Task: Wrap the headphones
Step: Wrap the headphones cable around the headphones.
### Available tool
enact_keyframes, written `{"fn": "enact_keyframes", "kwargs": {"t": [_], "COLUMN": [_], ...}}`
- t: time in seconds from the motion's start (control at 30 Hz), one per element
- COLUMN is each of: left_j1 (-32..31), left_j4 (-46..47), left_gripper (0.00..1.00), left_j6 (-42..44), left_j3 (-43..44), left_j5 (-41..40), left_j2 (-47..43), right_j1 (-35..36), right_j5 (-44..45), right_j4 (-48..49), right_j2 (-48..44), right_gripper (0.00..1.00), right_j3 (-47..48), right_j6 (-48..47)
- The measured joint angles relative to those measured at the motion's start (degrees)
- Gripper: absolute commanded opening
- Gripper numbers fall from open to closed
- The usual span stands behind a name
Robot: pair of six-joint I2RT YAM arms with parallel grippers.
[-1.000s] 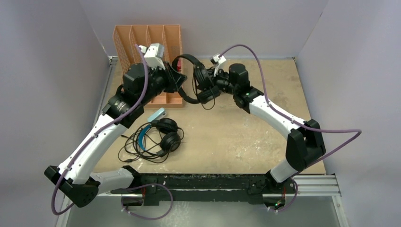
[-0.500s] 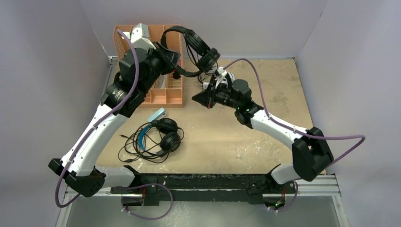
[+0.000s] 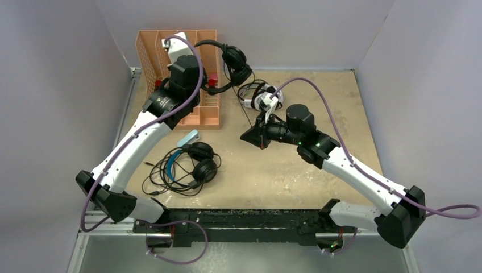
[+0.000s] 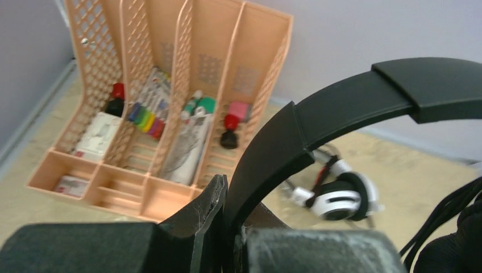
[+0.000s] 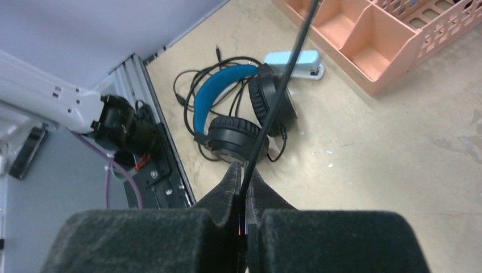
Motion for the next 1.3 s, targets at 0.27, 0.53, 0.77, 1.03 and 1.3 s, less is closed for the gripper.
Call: {"fn": "enact_keyframes", "kwargs": {"t": [0.27,0.53,0.77,1.03,1.3], "left_j1": [0.0,-0.5,-0.42,-0.44,-0.5], "left_j4": [-2.93,-4.92,-6.78,-5.88,-4.76], "left_gripper": [0.0,0.0,0.0,0.0,0.0], "left_j6": [6.82,14.03,20.7,24.3,27.02], "left_j3": [-8.92,-18.91,-22.84,-26.03,-29.22], "left_j5": [-0.92,6.45,13.31,22.01,29.59], "left_j2": [4.13,4.57,1.7,-3.13,-7.39], "right_j1": [0.0,0.0,0.11,0.55,0.55], "right_j5": [-5.46,1.66,9.75,11.96,16.94], "right_j4": [-21.31,-44.0,-55.36,-57.75,-54.47], "right_j2": [7.52,21.84,27.65,27.76,27.47], "right_gripper": [0.0,0.0,0.03,0.02,0.11], "right_j3": [18.62,41.0,47.65,49.64,46.23], "right_j6": [-9.84,-21.53,-28.63,-32.61,-33.24]}}
